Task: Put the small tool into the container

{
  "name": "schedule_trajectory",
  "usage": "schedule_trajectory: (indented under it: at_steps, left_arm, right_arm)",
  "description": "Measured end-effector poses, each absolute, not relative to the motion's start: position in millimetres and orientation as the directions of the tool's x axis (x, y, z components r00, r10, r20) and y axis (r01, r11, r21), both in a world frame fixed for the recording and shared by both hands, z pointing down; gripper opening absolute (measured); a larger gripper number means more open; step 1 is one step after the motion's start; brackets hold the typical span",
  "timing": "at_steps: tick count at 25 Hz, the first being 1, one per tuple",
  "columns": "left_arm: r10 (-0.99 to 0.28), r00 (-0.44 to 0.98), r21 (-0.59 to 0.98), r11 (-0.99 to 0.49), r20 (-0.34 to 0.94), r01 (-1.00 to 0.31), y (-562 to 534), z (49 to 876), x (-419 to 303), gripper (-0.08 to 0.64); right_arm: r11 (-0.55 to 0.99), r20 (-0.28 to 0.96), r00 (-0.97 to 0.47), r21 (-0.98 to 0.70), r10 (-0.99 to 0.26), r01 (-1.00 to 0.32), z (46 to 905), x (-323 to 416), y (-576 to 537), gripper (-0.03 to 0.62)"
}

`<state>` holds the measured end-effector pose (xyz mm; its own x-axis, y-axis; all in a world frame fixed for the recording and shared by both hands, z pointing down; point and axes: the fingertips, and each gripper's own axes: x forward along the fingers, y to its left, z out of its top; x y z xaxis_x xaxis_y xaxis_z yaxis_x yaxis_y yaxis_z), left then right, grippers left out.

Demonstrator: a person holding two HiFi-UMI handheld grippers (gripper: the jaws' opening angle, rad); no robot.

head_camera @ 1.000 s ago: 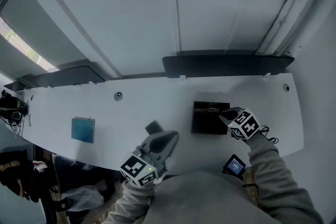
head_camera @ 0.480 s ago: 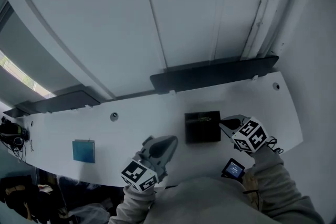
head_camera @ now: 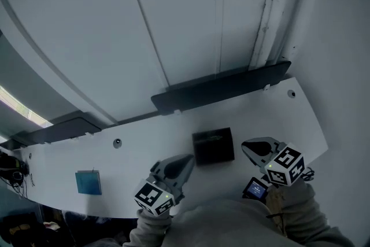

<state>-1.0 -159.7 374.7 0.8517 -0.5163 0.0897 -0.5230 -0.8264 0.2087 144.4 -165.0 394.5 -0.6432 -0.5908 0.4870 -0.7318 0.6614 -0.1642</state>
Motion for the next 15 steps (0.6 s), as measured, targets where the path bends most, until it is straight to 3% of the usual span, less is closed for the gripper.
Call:
schedule_trajectory:
  at_steps: [3, 15]
  left_arm:
    - [-0.489, 0.868, 0.17, -0.851, 0.092, -0.497, -155.1, 368.9, 9.4, 0.003]
    - [-0.446, 0.89, 0.147, -0.878, 0.096, -0.455, -150.7, 370.0, 19.3, 0.003]
  right_arm:
    - [0.624, 0.443, -0.65, -0.228, -0.617, -0.748, 383.8, 152.9, -153.0, 0.021]
    - [0.608, 0.429, -0.615, -0.174, -0.661, -0.775, 370.9, 166.7, -142.3, 0.02]
